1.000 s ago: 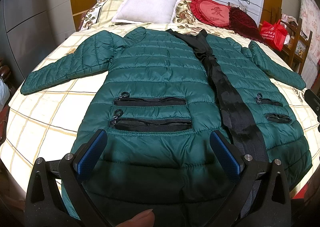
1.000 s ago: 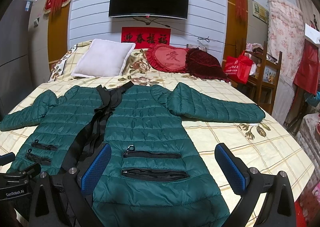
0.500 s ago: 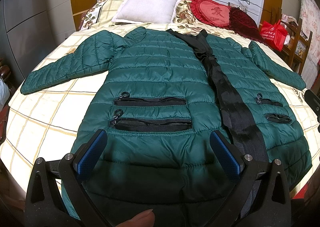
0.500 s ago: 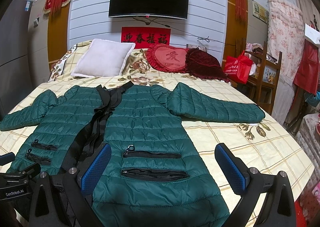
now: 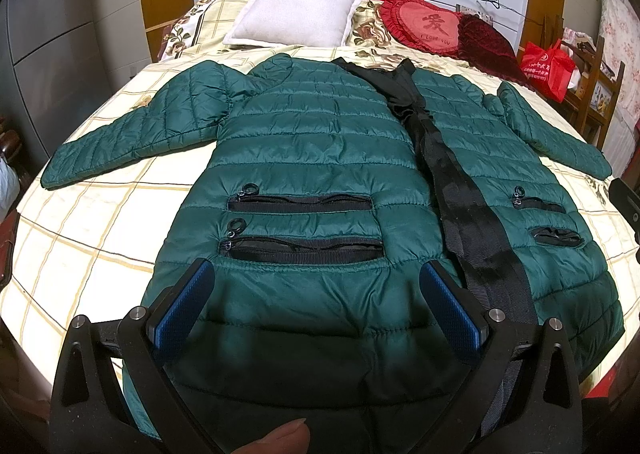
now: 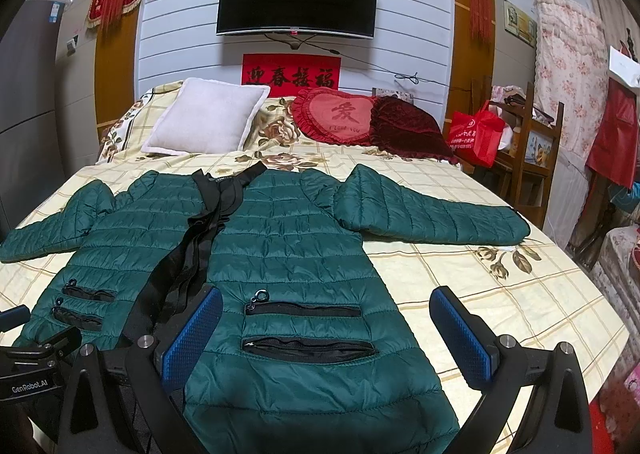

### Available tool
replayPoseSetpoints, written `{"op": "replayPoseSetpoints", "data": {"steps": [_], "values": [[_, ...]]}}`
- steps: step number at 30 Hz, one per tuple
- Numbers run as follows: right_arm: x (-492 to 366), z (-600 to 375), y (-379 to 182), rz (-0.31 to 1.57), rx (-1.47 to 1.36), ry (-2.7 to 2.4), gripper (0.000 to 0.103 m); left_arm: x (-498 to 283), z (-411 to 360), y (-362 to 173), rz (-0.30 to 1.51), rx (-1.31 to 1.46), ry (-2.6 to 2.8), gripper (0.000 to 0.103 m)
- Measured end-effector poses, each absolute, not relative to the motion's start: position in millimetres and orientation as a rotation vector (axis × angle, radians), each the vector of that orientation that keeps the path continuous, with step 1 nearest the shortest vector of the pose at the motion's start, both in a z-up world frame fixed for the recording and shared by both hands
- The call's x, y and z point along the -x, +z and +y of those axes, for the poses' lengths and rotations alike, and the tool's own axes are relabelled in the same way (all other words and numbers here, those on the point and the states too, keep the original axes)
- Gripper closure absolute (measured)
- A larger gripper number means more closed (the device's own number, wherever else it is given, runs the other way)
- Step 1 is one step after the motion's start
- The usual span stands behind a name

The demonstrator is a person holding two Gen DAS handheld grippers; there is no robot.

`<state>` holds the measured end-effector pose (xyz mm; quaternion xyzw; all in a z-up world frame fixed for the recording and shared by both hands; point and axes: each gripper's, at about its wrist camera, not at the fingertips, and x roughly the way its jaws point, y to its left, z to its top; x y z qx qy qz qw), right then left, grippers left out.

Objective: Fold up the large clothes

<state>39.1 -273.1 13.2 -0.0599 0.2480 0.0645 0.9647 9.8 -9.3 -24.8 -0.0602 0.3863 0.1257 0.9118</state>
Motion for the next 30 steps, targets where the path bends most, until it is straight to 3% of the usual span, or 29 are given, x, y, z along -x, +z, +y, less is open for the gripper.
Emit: {"op": "replayPoseSetpoints", "data": {"steps": [30], "values": [[-38.2,-276.2,18.1,0.505,0.098,0.138,0.000,-9.7,-10.0,-24.2,0.798,0.123,0.256,0.000]]}}
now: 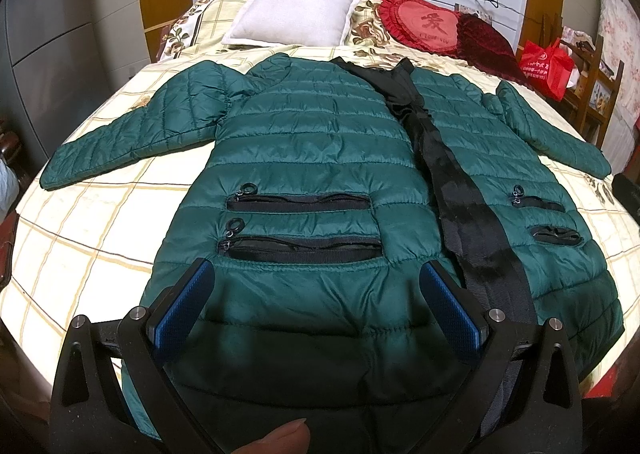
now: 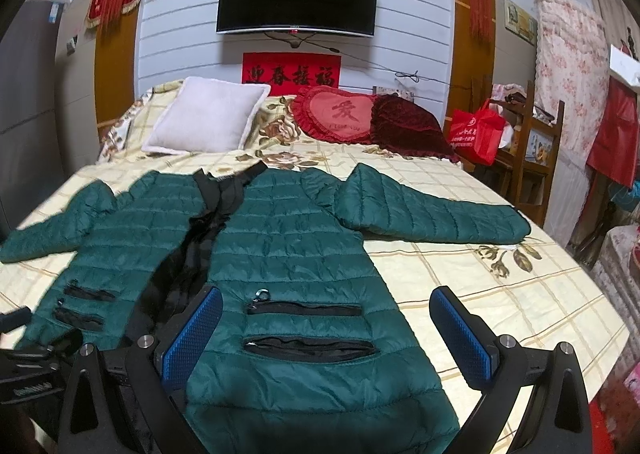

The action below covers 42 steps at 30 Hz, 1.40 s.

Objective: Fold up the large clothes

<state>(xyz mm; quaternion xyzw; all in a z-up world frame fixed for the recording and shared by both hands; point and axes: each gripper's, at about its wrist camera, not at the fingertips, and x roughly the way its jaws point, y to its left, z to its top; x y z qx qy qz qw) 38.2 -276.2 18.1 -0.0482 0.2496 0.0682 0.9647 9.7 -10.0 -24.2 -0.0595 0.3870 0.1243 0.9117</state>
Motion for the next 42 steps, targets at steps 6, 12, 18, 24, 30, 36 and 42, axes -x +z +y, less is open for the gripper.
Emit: {"op": "replayPoseSetpoints", "data": {"steps": [6,12,18,24,30,36,42], "values": [[-32,-271,26,0.486,0.084,0.151,0.000,-9,-11,-23,0.795,0.121,0.255,0.000],[-27,-265,23,0.444,0.129,0.146,0.000,1,-9,-9,0.697,0.151,0.231,0.000],[-18,-252,38,0.350,0.049,0.402,0.000,-1,2,10,0.615,0.172,0.202,0.000],[-44,-210,40,0.357,0.168,0.411,0.000,-31,27,28,0.657,0.151,0.199,0.000],[-66,-222,0,0.464,0.202,0.355,0.000,-59,42,37,0.741,0.201,0.275,0.000],[-74,-231,-12,0.499,0.187,0.317,0.000,-65,36,6,0.734,0.170,0.393,0.000],[-86,-244,-21,0.559,0.142,0.303,0.000,-60,50,-21,0.775,0.207,0.424,0.000]]}}
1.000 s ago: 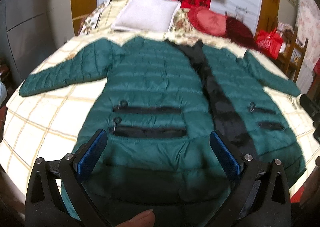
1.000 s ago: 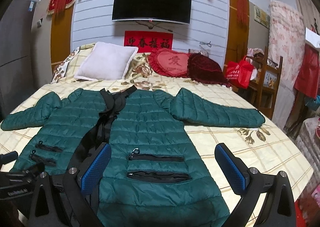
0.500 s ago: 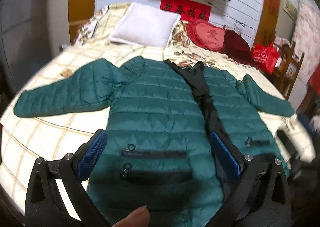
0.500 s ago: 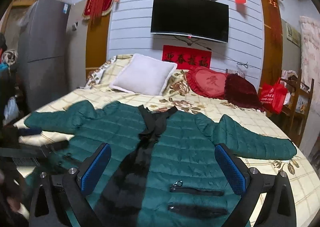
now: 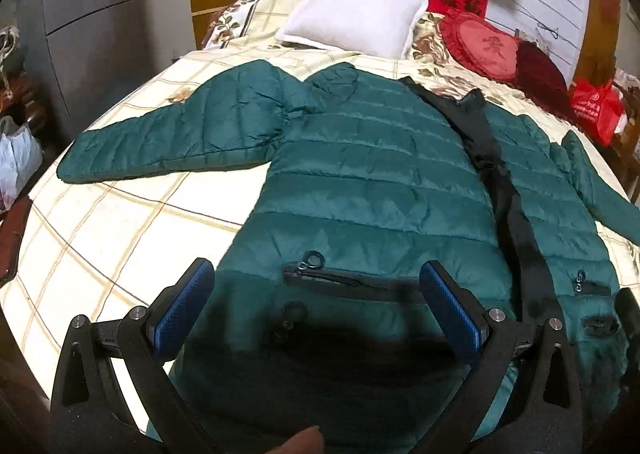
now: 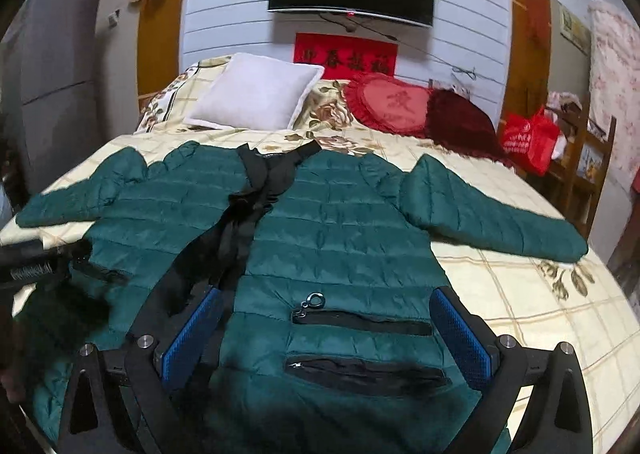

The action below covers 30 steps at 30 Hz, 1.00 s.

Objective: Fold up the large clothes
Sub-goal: 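Move the left tool toward the jacket sleeve nearest it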

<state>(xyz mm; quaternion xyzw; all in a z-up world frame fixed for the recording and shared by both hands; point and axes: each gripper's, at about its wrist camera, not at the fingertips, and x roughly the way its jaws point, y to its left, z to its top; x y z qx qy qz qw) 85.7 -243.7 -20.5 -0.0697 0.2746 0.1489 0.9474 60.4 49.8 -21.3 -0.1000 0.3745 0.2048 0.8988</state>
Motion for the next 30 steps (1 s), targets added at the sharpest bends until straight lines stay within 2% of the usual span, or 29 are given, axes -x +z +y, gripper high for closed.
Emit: {"op": "replayPoseSetpoints", "data": {"steps": [6,14,25,30], "values": [[-85,-251,-19,0.548,0.022,0.324,0.000,-58,41,-19,0.753,0.170,0.378,0.000],[-93,-246,-33,0.689,0.016,0.334,0.000,-61,36,-22,0.777,0.172,0.350,0.000],[-73,-239,-13,0.565,0.133,0.241,0.000,-62,37,-25,0.789,0.193,0.332,0.000],[-77,-243,-14,0.616,0.092,0.265,0.000,-63,37,-25,0.794,0.197,0.330,0.000]]}}
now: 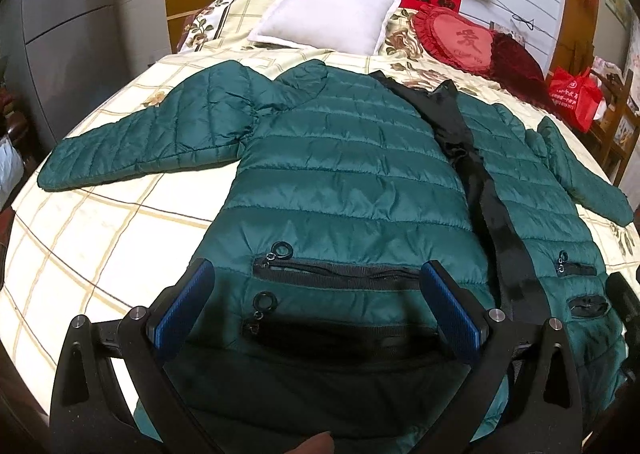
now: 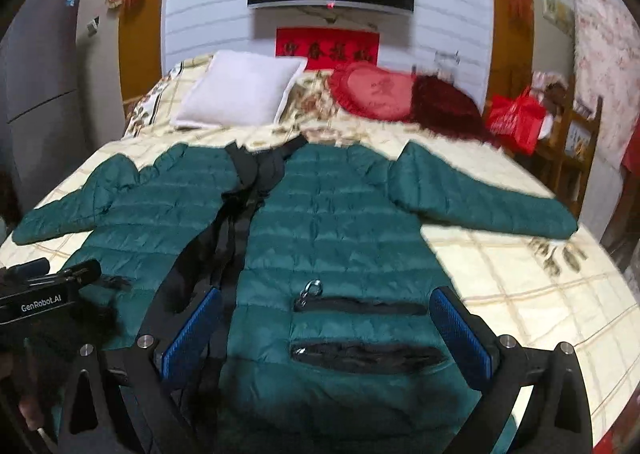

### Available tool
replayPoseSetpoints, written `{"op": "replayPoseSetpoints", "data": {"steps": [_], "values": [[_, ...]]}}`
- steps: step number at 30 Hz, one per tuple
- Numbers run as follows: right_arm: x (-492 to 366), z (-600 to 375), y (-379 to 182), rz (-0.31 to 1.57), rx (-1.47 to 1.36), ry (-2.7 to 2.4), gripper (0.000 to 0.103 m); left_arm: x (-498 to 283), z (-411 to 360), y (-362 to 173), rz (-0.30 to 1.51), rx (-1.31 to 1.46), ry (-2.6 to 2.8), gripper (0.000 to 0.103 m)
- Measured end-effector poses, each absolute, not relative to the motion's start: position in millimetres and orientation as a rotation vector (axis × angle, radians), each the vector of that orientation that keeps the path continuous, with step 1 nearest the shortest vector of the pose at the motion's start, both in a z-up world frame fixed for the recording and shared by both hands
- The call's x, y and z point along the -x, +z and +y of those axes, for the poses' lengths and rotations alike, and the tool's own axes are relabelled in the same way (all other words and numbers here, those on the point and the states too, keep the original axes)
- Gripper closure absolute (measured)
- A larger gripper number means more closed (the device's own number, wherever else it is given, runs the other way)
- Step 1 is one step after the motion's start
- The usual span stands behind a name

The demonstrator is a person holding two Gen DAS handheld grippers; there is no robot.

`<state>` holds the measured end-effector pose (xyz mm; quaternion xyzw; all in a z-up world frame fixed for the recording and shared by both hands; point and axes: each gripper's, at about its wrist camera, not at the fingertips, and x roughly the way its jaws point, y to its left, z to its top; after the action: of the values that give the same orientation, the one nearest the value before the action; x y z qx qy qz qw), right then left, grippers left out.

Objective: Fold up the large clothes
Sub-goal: 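Move the left tool toward the jacket sleeve nearest it, then lower the left tool onto the sleeve cuff and close on it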

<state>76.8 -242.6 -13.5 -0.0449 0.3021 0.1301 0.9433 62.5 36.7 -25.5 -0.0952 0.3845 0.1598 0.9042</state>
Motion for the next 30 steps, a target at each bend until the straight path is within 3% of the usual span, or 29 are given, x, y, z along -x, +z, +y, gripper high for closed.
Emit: {"op": "replayPoseSetpoints", "data": {"steps": [17,30], "values": [[-66,-267,-11,0.564,0.000,0.194,0.000,-70,39,-36,0.838,0.203,0.327,0.000],[-76,-280,-16,0.611,-0.040,0.239,0.000,-42,189,-2,0.798,0.359,0.471,0.000]]}}
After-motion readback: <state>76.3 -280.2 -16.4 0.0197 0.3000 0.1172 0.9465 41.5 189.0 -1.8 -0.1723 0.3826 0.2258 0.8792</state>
